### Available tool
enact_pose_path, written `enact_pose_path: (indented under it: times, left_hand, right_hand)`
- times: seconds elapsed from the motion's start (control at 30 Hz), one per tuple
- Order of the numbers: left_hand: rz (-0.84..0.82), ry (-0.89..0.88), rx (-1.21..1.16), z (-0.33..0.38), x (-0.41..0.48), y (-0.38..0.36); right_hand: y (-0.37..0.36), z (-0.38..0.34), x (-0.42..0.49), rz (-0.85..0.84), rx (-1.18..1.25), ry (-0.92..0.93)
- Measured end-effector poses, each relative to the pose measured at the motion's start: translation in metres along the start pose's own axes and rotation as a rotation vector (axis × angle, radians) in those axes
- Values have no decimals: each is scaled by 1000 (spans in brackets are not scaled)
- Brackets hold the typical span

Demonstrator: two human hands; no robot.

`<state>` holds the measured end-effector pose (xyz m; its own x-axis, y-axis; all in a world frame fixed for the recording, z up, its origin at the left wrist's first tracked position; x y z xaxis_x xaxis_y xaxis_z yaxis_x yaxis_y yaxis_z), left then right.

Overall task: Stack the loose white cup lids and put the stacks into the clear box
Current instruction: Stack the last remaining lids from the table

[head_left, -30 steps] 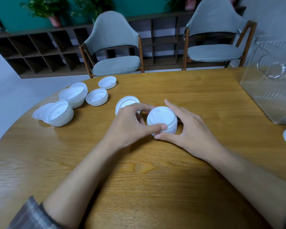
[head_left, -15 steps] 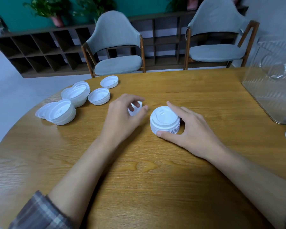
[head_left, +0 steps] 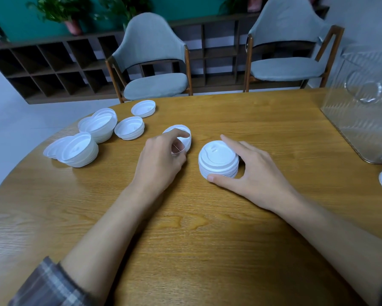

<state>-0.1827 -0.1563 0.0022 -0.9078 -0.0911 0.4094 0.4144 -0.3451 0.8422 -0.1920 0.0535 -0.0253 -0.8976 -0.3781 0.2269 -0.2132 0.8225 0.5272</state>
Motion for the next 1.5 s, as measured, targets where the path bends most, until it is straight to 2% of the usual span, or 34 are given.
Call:
enact_pose_path:
  times: [0.3, 0.43, 0.57, 0.67, 0.8, 0.97, 1.1, 1.27, 1.5]
  left_hand:
    - [112, -51, -121, 16, -1, 19]
    - [220, -62, -156, 23, -4, 31]
    - [295, 21, -221, 20, -6, 39]
    - [247, 156, -380, 10, -6, 34]
    - [46, 295, -624, 4, -5, 13]
    - [-107, 256, -583, 14, -7, -1]
    - [-114, 208, -556, 14, -6, -4]
    - [-129, 175, -548, 19, -10, -11]
    - [23, 161, -501, 27, -16, -10]
  right_hand:
    - [-3, -3, -1, -9, -2, 10]
    - [-2, -3, -1, 9, 7, 26]
    - [-2, -3, -1, 0, 5, 33]
    - [-2, -4, -1, 0, 11, 30]
    - [-1, -7, -1, -3, 34, 41]
    - [0, -6, -1, 11, 88, 44]
    - [0, -4, -1, -21, 102, 13]
    - [1, -9, -1, 9, 39, 81]
    - [1, -8, 0, 14, 4, 67]
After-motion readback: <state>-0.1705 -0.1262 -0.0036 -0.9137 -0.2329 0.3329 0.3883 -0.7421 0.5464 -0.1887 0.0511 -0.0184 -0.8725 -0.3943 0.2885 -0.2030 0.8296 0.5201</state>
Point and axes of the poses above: each hand's wrist, its own x-axis towards the middle knuckle, its own y-axis out of the back of the hand, z = x × y, the point moved 8 cm from there along x, towards the middle knuckle, and after that the axes turned 13 degrees about x, right-handed, at the moved point
